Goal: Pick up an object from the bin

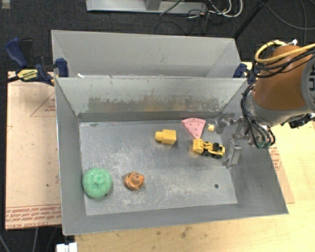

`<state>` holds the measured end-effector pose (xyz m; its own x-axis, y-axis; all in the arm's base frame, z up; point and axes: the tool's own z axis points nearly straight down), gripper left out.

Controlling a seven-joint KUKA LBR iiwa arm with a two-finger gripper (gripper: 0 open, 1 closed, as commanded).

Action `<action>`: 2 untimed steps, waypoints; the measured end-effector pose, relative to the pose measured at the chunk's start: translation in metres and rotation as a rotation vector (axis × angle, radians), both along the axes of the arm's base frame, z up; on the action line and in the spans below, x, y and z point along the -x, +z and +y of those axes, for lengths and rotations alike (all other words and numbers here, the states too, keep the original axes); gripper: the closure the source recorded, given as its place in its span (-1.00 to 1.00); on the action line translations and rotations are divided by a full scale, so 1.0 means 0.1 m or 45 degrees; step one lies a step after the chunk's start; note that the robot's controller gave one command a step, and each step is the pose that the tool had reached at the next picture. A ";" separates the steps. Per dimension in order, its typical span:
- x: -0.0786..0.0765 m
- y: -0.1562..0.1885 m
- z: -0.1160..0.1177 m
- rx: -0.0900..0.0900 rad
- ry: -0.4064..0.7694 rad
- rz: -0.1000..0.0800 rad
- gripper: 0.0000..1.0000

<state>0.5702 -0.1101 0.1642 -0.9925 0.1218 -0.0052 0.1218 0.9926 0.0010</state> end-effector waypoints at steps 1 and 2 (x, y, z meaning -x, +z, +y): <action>-0.06 -0.19 -0.05 -0.002 -0.079 0.008 -1.00; -0.07 -0.35 -0.01 -0.002 -0.353 0.005 -1.00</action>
Offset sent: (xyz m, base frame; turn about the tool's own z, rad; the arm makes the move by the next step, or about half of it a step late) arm 0.0055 0.0006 -0.0415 0.3005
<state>0.5767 -0.1113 0.1297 -0.9212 0.3892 -0.0014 0.3892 0.9212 0.0013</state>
